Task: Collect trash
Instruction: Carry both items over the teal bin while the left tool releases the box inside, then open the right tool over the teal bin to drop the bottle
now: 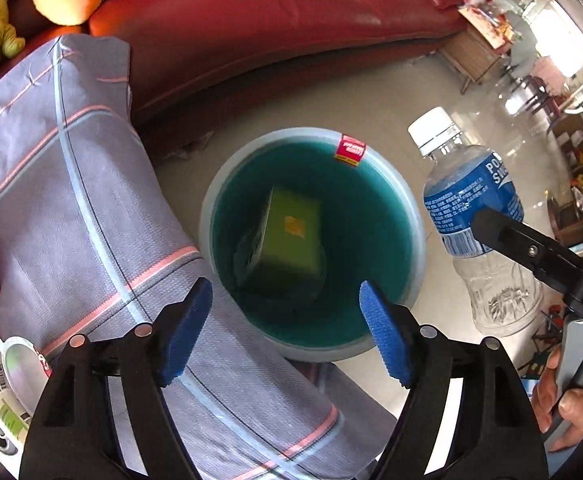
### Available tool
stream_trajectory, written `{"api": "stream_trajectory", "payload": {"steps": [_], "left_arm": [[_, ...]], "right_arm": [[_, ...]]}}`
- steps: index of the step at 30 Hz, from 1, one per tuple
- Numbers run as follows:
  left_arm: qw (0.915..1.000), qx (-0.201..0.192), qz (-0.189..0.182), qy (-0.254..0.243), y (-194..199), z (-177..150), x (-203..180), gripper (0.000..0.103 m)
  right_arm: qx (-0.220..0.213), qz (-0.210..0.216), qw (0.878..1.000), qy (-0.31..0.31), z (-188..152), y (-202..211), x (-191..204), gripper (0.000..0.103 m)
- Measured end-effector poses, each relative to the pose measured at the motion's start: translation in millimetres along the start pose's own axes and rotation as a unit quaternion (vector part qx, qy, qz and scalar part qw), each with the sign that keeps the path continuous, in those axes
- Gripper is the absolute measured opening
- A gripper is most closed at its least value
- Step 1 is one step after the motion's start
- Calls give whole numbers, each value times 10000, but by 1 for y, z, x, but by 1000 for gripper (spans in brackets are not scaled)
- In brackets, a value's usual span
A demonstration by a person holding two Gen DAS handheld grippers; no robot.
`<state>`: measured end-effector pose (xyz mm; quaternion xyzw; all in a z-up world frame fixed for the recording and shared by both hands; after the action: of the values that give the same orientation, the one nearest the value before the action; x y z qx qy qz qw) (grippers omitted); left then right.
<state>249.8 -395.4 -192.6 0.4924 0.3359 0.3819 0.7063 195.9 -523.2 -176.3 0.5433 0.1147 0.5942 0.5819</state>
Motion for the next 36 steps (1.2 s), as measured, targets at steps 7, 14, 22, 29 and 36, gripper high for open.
{"api": "stream_trajectory", "payload": {"steps": [7,14,22,29,36], "left_arm": [[9998,-78,-75,195,9,-12,13,77],[9990,-283,-152,318,33,-16,20,81],[9970,-380,-305,594,51,-24,38,81],[9954,-523,-354,716,68,-34,47,86],[9936,-663,-339,853,87,-48,65,87]], "right_arm": [[127,82,9999,33,0,-12,4,71],[285,105,9995,77,-1,-26,10,71],[841,213,9961,149,-13,-64,28,74],[893,58,9957,243,-13,-64,38,76],[793,-132,9966,196,-19,-49,41,81]]}}
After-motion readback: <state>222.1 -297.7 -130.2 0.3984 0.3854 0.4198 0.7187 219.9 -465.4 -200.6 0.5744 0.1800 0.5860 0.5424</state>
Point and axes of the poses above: each gripper's, at about its wrist camera, not at the fingertips, and y roughly against the way its jaws point, x to its left, z to its top, the point moved 8 cm from there along -y, roughly the way its jaws point, and after that the axes turned 5 degrees about z, right-handed, at the moved point
